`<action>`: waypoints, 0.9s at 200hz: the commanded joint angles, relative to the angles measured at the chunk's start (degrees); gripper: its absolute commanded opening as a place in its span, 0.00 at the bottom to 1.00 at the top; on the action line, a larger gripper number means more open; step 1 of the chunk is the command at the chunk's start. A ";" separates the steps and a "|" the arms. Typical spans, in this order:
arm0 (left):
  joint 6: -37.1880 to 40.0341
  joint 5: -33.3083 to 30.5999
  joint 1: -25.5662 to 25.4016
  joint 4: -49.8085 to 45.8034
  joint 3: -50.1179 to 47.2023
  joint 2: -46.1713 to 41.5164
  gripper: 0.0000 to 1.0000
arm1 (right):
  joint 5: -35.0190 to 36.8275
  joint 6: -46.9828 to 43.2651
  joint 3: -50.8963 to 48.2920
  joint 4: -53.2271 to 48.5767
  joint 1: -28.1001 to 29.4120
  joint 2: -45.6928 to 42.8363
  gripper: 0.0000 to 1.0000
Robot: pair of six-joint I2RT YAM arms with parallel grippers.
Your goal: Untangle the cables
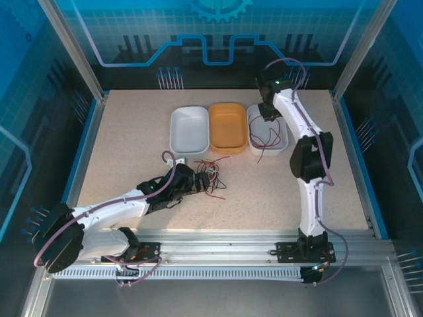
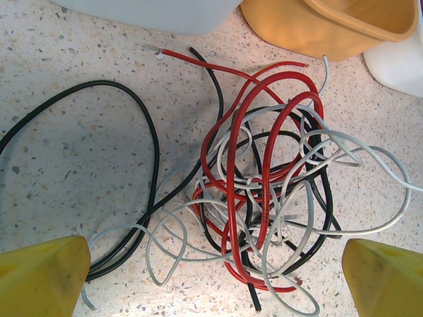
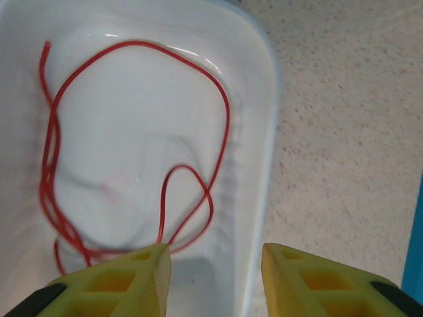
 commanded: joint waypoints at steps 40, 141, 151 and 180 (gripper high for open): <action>1.60 -0.72 0.41 -1.54 1.54 -0.21 0.99 | -10.61 11.78 -34.16 12.23 2.20 -27.01 0.42; 1.02 0.55 0.37 -1.42 2.87 2.61 0.99 | -20.52 30.25 -67.99 37.51 6.42 -41.15 0.46; 1.06 0.59 0.44 -1.40 2.87 2.72 0.99 | -19.94 30.33 -68.25 38.28 6.42 -40.32 0.46; 0.96 0.40 0.41 -1.32 2.79 3.04 0.99 | -19.12 29.89 -67.63 40.32 6.29 -37.50 0.44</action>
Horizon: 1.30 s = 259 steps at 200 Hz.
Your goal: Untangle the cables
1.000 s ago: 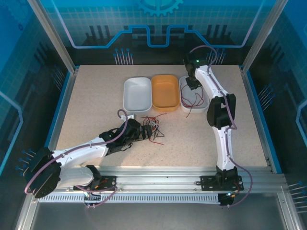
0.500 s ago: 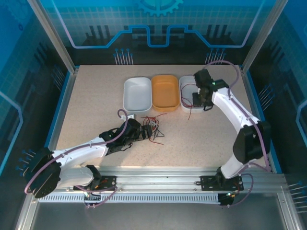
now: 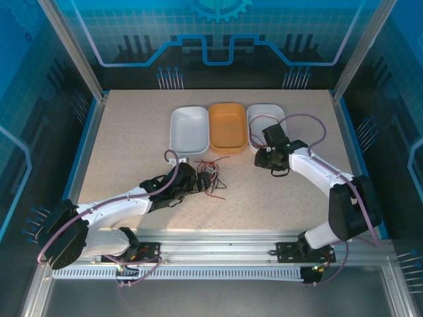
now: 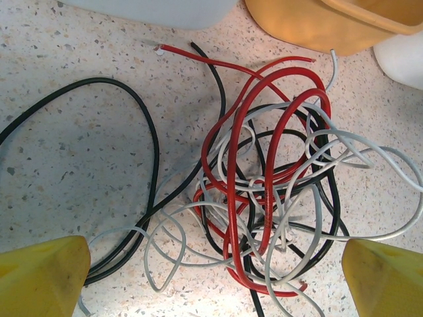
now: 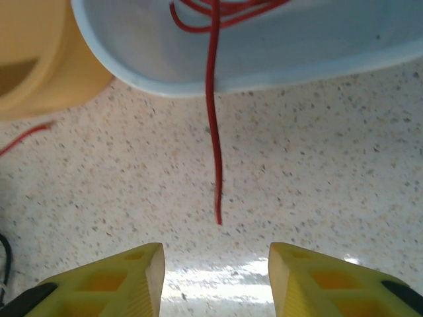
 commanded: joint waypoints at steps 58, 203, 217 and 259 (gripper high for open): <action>0.42 0.34 0.41 -0.79 1.03 0.67 0.99 | 4.29 2.04 1.53 6.29 0.06 7.55 0.36; 0.31 0.60 0.40 -0.22 0.86 0.97 0.99 | 8.45 -4.46 10.67 -2.32 -1.82 4.20 0.00; 0.14 0.81 0.41 0.06 0.78 1.12 0.99 | 7.98 -5.86 13.35 -3.29 -3.48 6.38 0.00; 0.10 1.16 0.39 0.34 0.72 0.90 0.99 | 4.91 -9.09 22.82 -5.87 -8.16 15.08 0.00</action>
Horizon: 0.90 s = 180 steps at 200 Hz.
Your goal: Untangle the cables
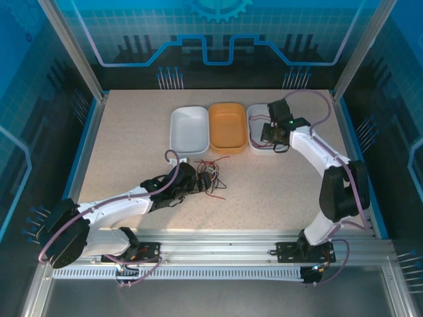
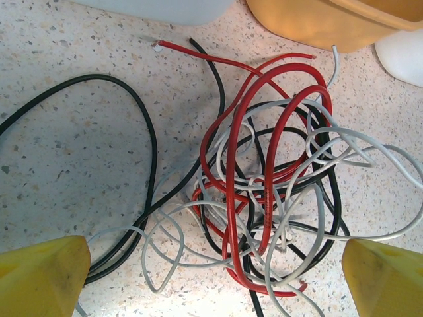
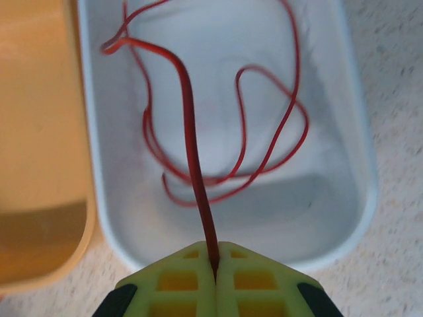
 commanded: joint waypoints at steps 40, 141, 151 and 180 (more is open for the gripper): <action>0.24 0.44 0.37 -0.01 0.09 -0.50 0.99 | -0.31 -4.23 10.60 -7.87 -3.84 12.22 0.00; 0.31 0.54 0.41 0.04 0.26 -0.25 0.99 | 1.34 -5.41 8.89 -10.73 -4.54 12.90 0.14; 0.28 0.65 0.41 0.15 0.26 -0.21 0.99 | 1.42 -5.58 8.44 -10.73 -4.47 12.13 0.17; -0.01 0.56 0.41 0.28 0.17 -0.34 0.99 | 1.45 -6.13 7.12 -10.64 -4.44 9.90 0.26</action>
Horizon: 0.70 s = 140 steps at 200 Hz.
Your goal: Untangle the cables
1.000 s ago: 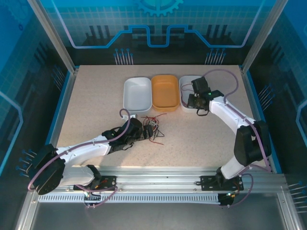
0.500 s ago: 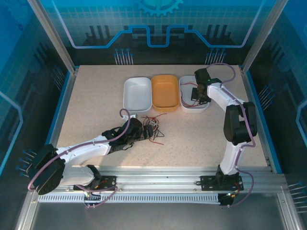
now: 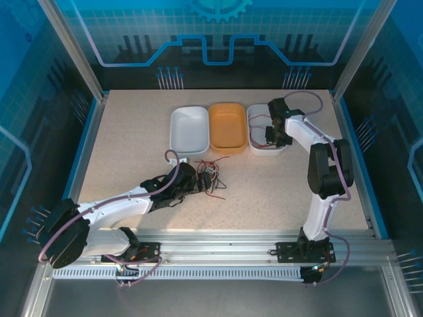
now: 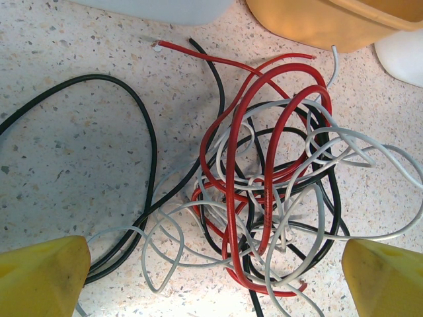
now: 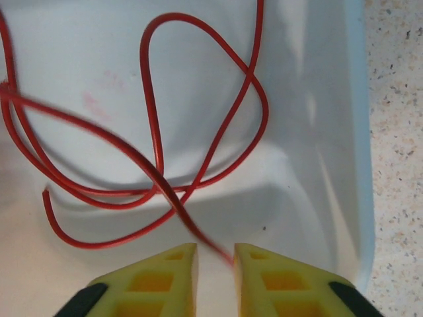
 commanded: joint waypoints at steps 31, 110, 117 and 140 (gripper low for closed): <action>0.03 0.50 0.37 0.11 0.34 -0.43 0.99 | 0.98 -1.14 -2.19 -1.92 -0.13 -6.30 0.33; 0.81 -0.68 0.79 -3.49 2.32 -1.93 0.99 | -4.50 -1.02 -10.95 3.31 7.47 -23.22 0.33; 0.93 -0.36 1.19 -3.60 2.37 -2.37 0.99 | -6.31 -0.33 -13.09 5.11 8.39 -25.58 0.33; 1.34 3.25 4.19 -2.87 2.37 -3.85 0.99 | -9.90 3.11 -21.02 10.69 11.86 -32.96 0.34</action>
